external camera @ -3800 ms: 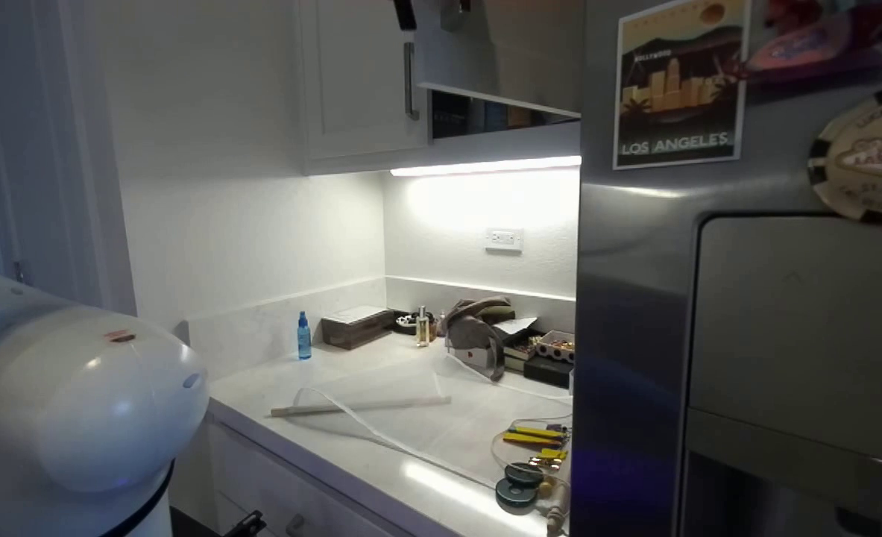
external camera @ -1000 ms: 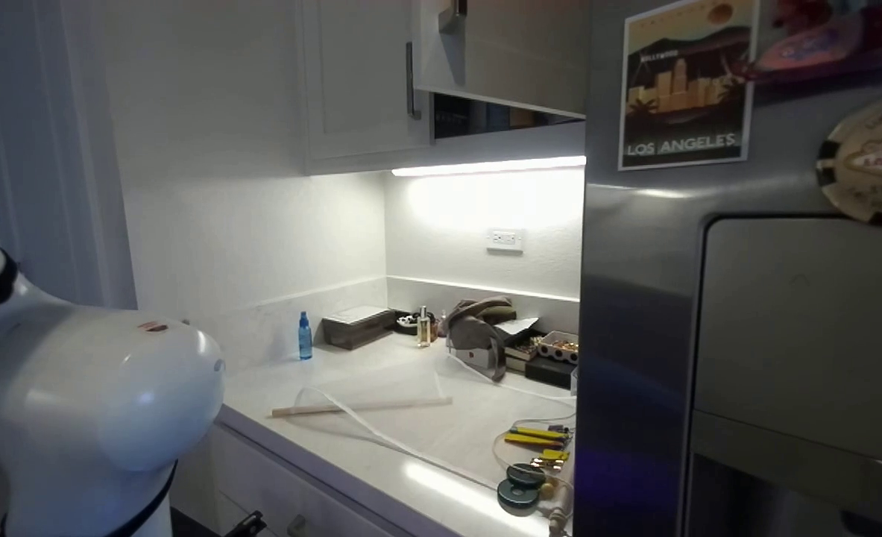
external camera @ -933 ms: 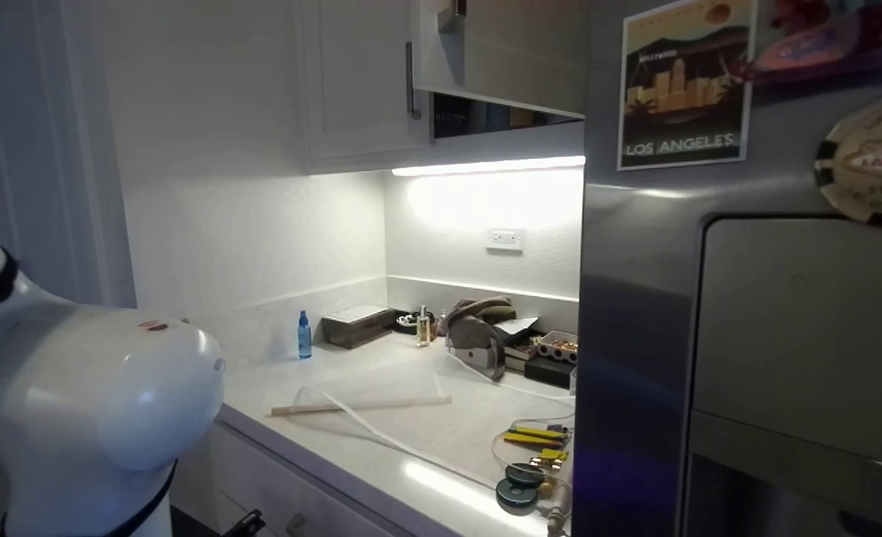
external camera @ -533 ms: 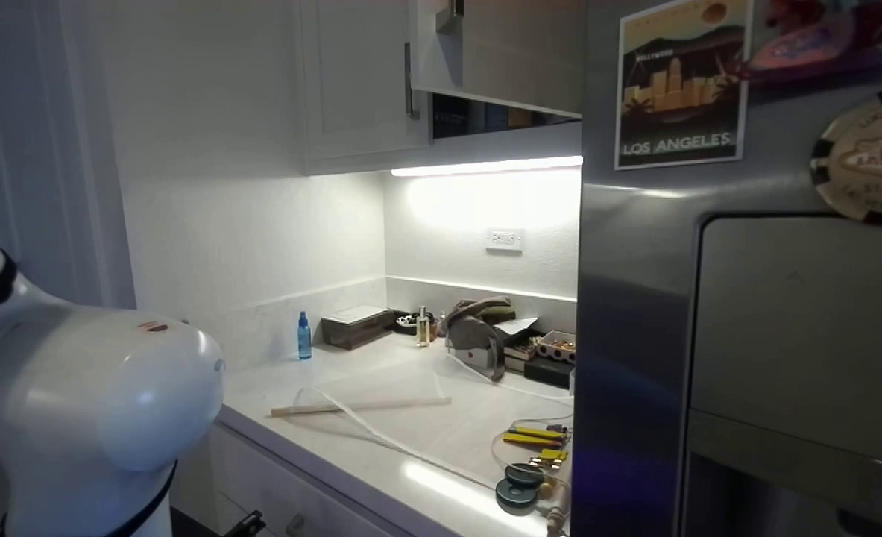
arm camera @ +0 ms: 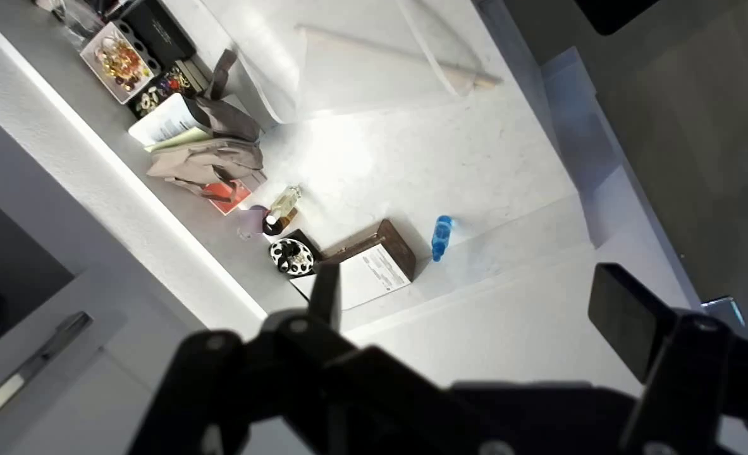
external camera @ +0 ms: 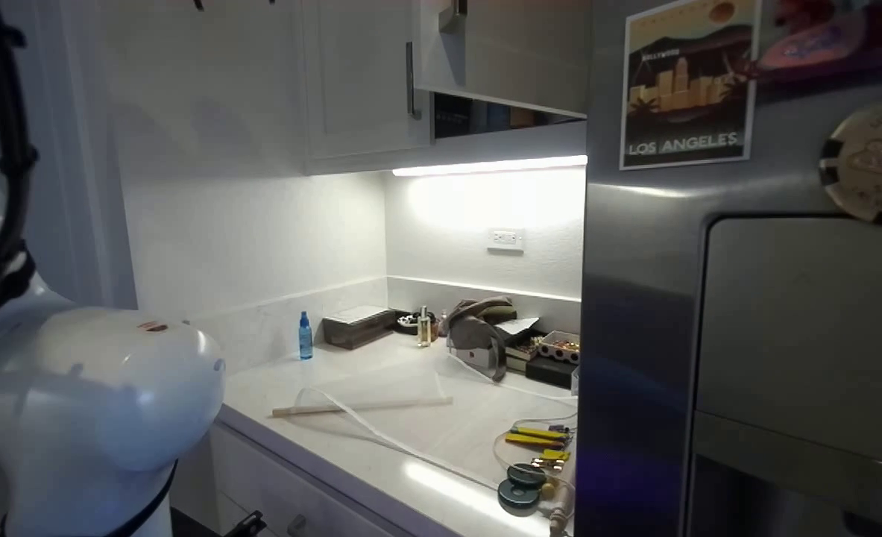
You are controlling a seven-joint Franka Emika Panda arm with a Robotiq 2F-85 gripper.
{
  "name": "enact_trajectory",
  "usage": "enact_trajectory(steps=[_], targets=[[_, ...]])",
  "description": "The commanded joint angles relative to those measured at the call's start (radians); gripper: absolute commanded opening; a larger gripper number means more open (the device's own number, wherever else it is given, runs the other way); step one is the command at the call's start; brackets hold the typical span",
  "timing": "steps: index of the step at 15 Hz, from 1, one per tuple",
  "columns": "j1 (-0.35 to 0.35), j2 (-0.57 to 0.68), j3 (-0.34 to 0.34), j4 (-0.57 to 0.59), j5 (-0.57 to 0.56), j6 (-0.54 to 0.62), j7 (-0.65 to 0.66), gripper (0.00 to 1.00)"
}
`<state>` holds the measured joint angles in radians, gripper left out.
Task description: Open the top right and left cupboard doors
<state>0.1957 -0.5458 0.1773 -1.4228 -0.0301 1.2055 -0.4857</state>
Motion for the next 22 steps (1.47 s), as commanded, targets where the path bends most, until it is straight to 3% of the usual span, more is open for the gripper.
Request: enact_trajectory(steps=[1, 4, 6, 7, 16, 22], targets=[[-0.017, 0.126, 0.097, -0.047, -0.068, 0.109, 0.195, 1.00], [-0.022, 0.275, 0.168, -0.035, -0.162, 0.190, 0.382, 1.00], [-0.017, 0.344, 0.174, -0.059, -0.206, 0.271, 0.504, 1.00], [-0.013, 0.310, 0.155, -0.093, -0.201, 0.283, 0.549, 1.00], [-0.021, 0.417, 0.123, -0.057, -0.269, 0.429, 0.903, 1.00], [-0.033, 0.357, 0.110, -0.108, -0.379, 0.516, 1.102, 1.00]])
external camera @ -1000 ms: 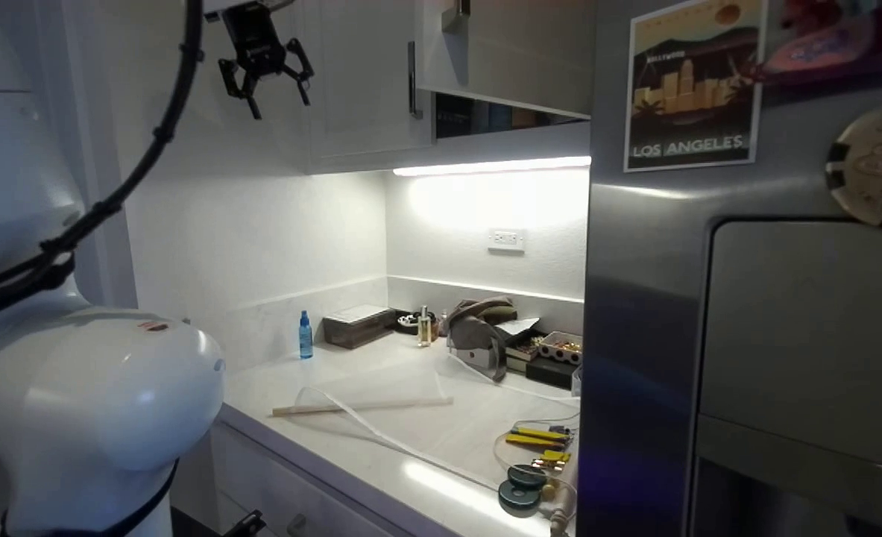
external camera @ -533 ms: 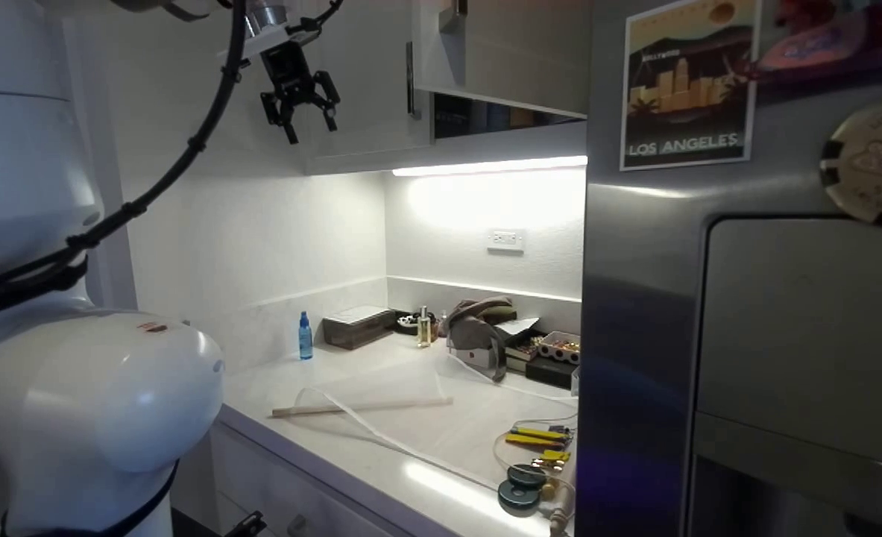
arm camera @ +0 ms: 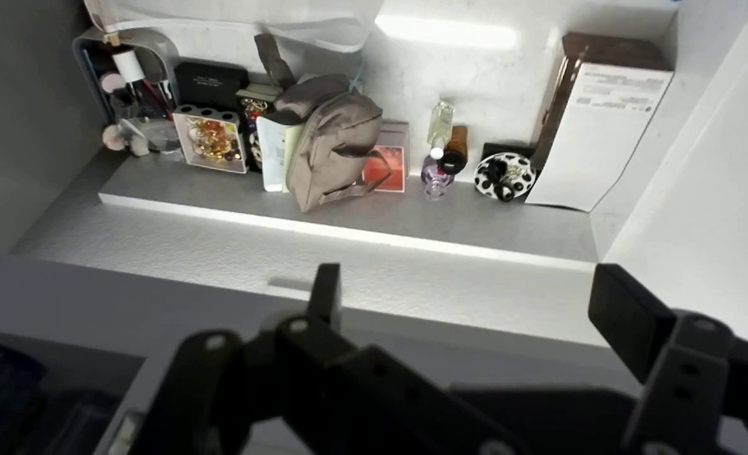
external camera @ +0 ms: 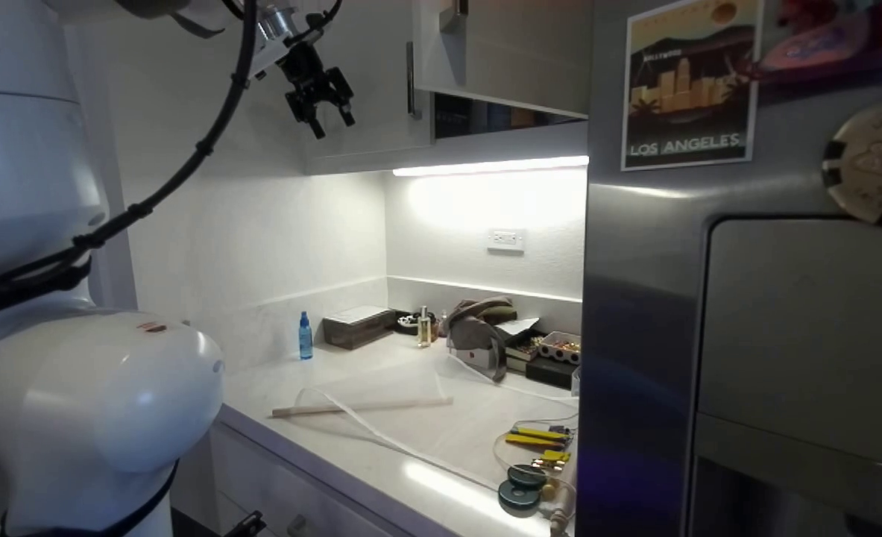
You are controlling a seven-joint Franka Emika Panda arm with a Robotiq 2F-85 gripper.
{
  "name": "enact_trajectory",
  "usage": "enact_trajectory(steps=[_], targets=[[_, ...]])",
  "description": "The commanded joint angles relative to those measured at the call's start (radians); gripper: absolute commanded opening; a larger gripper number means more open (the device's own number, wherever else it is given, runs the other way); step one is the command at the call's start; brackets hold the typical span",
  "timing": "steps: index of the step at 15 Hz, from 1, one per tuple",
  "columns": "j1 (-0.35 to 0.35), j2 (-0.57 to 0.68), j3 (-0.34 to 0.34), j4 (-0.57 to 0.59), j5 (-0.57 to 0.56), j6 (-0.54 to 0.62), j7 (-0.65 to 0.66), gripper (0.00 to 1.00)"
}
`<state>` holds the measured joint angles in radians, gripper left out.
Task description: Open the top right and left cupboard doors
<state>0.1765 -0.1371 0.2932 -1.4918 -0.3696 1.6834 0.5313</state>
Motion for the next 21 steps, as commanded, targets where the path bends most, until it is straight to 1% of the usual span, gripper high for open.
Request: enact_trajectory(steps=[1, 3, 4, 7, 13, 15, 17, 21], targets=[[-0.017, -0.064, -0.009, -0.045, -0.053, 0.041, 0.111, 1.00], [-0.029, -0.097, -0.016, -0.056, -0.070, 0.034, 0.142, 1.00], [-0.037, -0.113, -0.020, -0.050, -0.070, 0.020, 0.142, 1.00], [-0.064, -0.192, -0.033, -0.089, -0.076, 0.026, 0.144, 1.00], [-0.134, -0.343, -0.083, -0.178, -0.066, 0.050, 0.084, 1.00], [-0.153, -0.391, -0.105, -0.230, -0.071, 0.099, 0.056, 1.00], [-0.170, -0.420, -0.119, -0.271, -0.077, 0.172, 0.021, 1.00], [-0.204, -0.445, -0.127, -0.331, -0.064, 0.313, -0.025, 1.00]])
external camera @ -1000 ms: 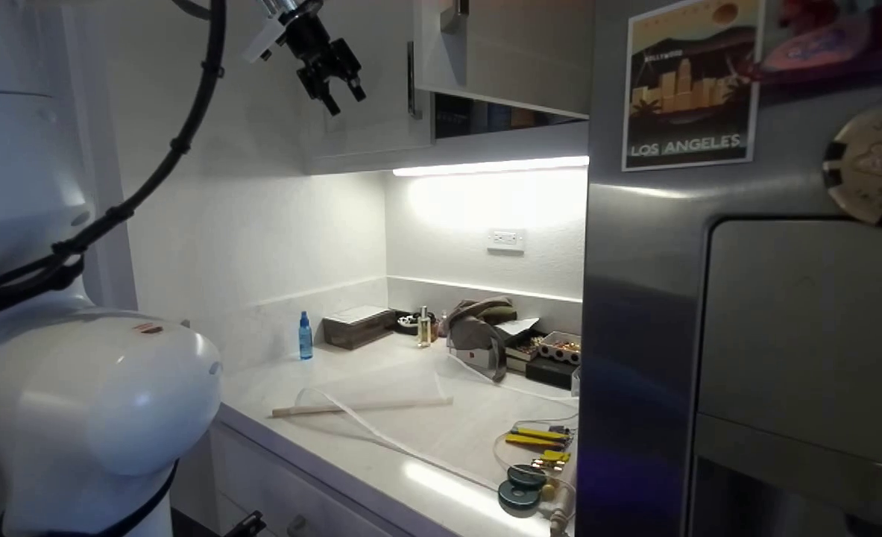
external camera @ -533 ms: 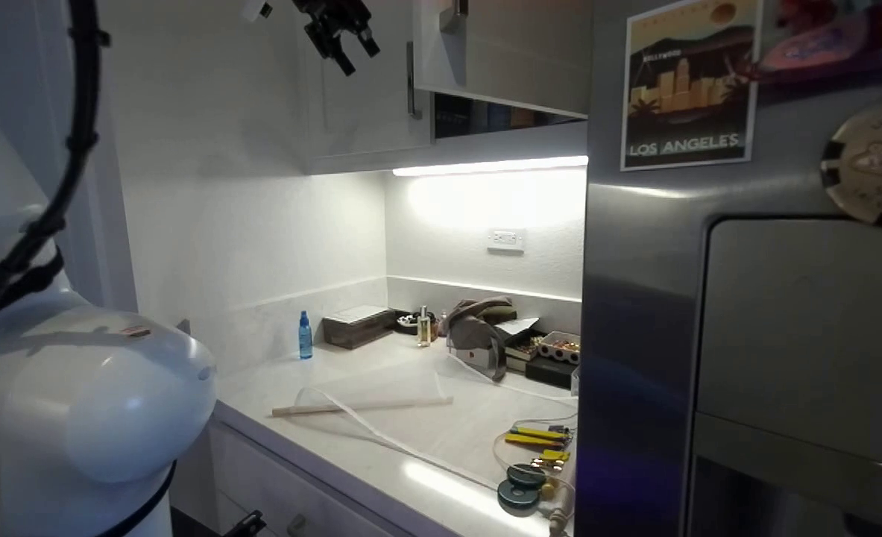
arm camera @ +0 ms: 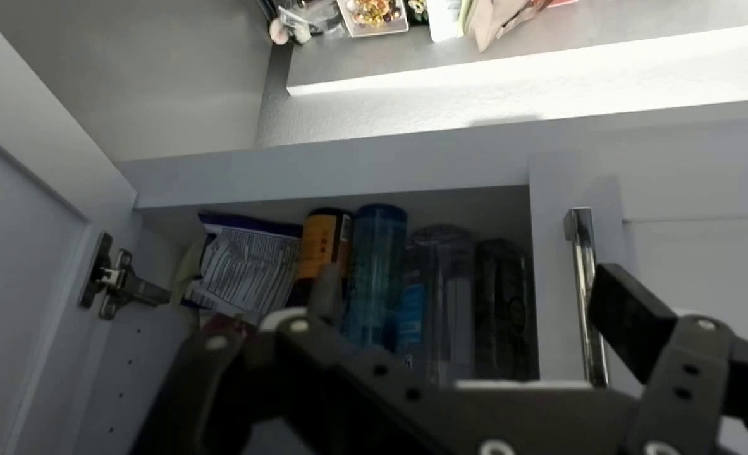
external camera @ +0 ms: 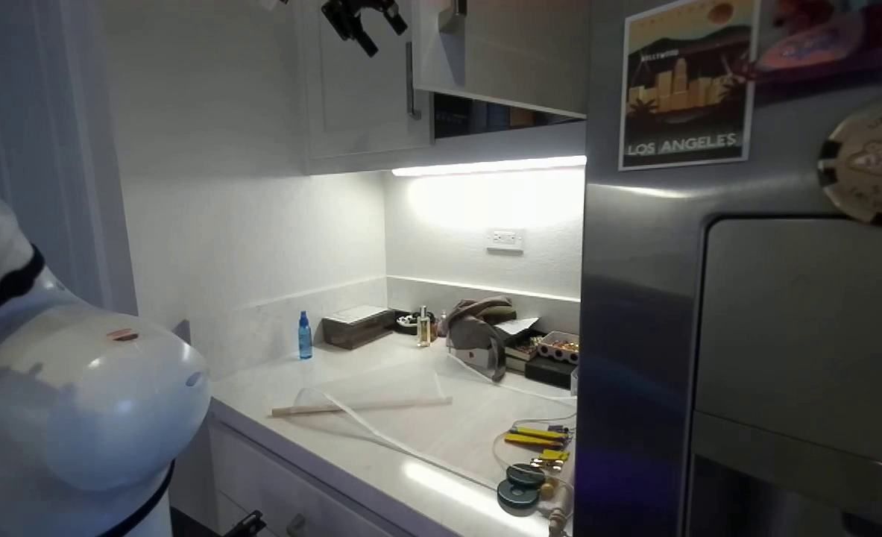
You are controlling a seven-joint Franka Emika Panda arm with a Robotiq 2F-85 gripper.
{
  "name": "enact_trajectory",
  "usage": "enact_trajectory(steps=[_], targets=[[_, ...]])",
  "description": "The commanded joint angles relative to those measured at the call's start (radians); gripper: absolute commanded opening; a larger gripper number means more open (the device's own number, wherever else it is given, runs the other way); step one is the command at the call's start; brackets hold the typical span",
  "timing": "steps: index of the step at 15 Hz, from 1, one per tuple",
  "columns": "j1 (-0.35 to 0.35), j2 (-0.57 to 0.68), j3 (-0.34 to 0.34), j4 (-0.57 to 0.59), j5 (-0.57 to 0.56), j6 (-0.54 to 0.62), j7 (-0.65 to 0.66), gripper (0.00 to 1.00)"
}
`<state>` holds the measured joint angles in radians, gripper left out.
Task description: Open the top right and left cupboard doors
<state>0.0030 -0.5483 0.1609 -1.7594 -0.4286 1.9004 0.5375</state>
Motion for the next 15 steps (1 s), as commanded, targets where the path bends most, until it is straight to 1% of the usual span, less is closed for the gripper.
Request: enact_trajectory(steps=[1, 8, 12, 15], targets=[[-0.036, -0.041, 0.005, -0.083, -0.002, 0.139, -0.032, 1.00], [-0.080, -0.024, 0.023, -0.170, 0.002, 0.427, -0.017, 1.00], [-0.129, 0.015, 0.057, -0.201, -0.013, 0.568, 0.007, 1.00], [-0.169, 0.054, 0.091, -0.200, -0.023, 0.641, 0.017, 1.00]])
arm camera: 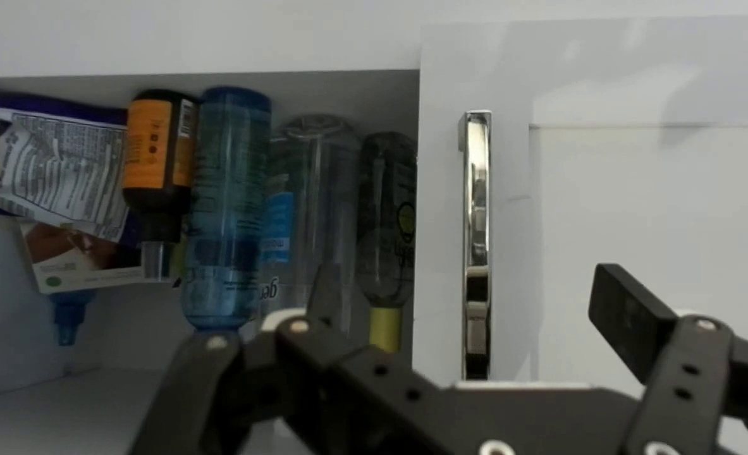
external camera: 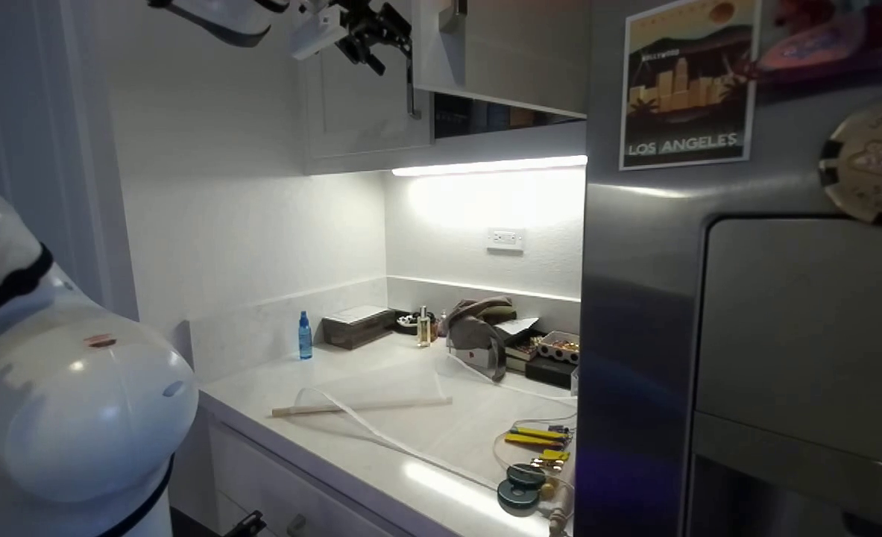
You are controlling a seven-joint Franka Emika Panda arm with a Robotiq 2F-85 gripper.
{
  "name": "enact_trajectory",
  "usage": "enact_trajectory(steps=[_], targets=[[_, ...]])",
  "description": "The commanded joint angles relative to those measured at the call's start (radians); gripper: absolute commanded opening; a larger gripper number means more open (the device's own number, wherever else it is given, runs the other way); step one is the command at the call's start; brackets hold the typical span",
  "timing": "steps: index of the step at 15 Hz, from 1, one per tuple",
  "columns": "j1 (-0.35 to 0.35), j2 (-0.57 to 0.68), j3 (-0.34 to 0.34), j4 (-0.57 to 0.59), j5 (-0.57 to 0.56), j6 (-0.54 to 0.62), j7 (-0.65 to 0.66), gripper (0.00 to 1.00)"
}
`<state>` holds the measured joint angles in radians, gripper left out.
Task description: Open the top right and left cupboard doors
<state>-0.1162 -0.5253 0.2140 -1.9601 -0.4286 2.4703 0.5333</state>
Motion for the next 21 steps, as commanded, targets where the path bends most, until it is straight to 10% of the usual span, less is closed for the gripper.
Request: enact_trajectory(steps=[1, 7, 8, 16, 21], targets=[[-0.060, 0.041, 0.049, 0.001, -0.025, 0.088, 0.024, 1.00], [-0.140, 0.123, 0.121, 0.026, -0.106, 0.180, 0.081, 1.00], [-0.151, 0.135, 0.129, 0.029, -0.127, 0.194, 0.098, 0.75], [-0.157, 0.187, 0.152, 0.064, -0.304, 0.183, 0.250, 0.22], [-0.122, 0.188, 0.128, 0.059, -0.280, 0.162, 0.233, 0.17]])
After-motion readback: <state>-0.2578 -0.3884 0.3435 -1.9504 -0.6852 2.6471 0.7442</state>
